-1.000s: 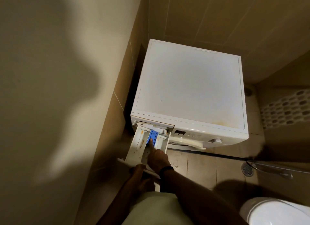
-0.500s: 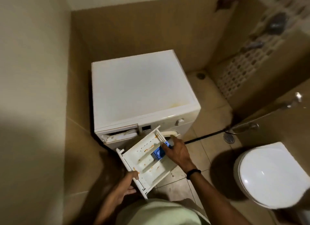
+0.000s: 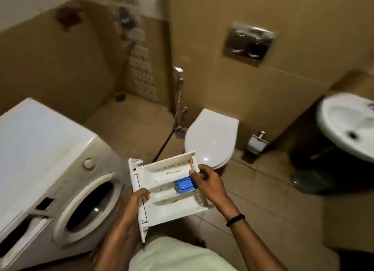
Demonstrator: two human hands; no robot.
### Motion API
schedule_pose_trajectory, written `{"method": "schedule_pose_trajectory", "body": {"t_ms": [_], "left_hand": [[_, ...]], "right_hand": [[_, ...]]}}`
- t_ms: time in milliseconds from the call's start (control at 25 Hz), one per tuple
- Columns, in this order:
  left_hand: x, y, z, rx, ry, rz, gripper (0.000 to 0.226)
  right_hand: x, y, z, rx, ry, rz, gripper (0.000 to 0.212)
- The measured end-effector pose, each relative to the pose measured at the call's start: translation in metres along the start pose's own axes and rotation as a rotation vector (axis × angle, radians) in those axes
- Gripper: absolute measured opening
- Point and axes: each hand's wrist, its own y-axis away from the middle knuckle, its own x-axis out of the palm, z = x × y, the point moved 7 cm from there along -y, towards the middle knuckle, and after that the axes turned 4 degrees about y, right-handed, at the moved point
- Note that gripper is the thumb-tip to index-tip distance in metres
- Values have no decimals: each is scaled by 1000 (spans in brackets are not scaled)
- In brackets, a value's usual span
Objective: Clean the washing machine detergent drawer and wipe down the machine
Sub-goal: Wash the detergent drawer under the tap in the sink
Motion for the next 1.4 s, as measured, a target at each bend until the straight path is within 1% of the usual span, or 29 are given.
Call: {"method": "schedule_pose_trajectory", "body": {"t_ms": [80, 120, 160, 240, 280, 320, 400, 440, 520, 600, 720, 760, 880, 1040, 1080, 1120, 1200, 1280, 1320, 1400], "left_hand": [[82, 4, -6, 23, -79, 82, 18], [120, 5, -9, 53, -122, 121, 21], [156, 6, -13, 84, -163, 165, 29], [229, 11, -21, 109, -244, 261, 41], [266, 11, -24, 121, -272, 318, 39], [299, 13, -27, 128, -289, 360, 31], [367, 10, -30, 130, -328, 429, 19], [404, 9, -31, 133, -348, 472, 19], [476, 9, -33, 137, -389, 564, 23], [546, 17, -37, 129, -400, 619, 22], [640, 37, -46, 133, -425, 714, 19], [667, 41, -45, 132, -451, 739, 20], [742, 52, -48, 178, -516, 783, 26], [827, 50, -37, 191, -521, 784, 56], [848, 51, -33, 201, -518, 768, 61], [869, 53, -30, 207, -516, 731, 60], [907, 60, -26, 208, -473, 645, 48], [940, 65, -20, 196, -446, 563, 43], [954, 66, -17, 189, -447, 529, 46], [984, 69, -13, 180, -435, 475, 60]], "right_hand": [[-74, 18, -35, 72, -52, -161, 59], [-108, 24, -53, 117, -82, -245, 54], [-139, 30, -70, 155, -120, -317, 50], [-194, 38, -104, 226, -197, -428, 53], [-220, 42, -119, 256, -224, -478, 54], [-243, 45, -131, 275, -245, -521, 50], [-293, 49, -155, 312, -307, -608, 36], [-318, 51, -168, 331, -336, -655, 32], [-367, 55, -194, 382, -380, -739, 30], [-415, 61, -215, 438, -434, -845, 35], [-483, 65, -237, 471, -448, -983, 21], [-504, 64, -245, 473, -463, -1011, 23], [-564, 59, -267, 470, -488, -1044, 31], [-641, 34, -302, 440, -520, -1007, 21], [-666, 24, -314, 424, -504, -992, 25], [-692, 13, -325, 402, -492, -970, 34], [-743, -7, -345, 402, -468, -908, 53], [-786, -25, -360, 420, -431, -817, 55], [-804, -32, -364, 424, -388, -771, 57], [-840, -50, -375, 408, -283, -691, 68]]}}
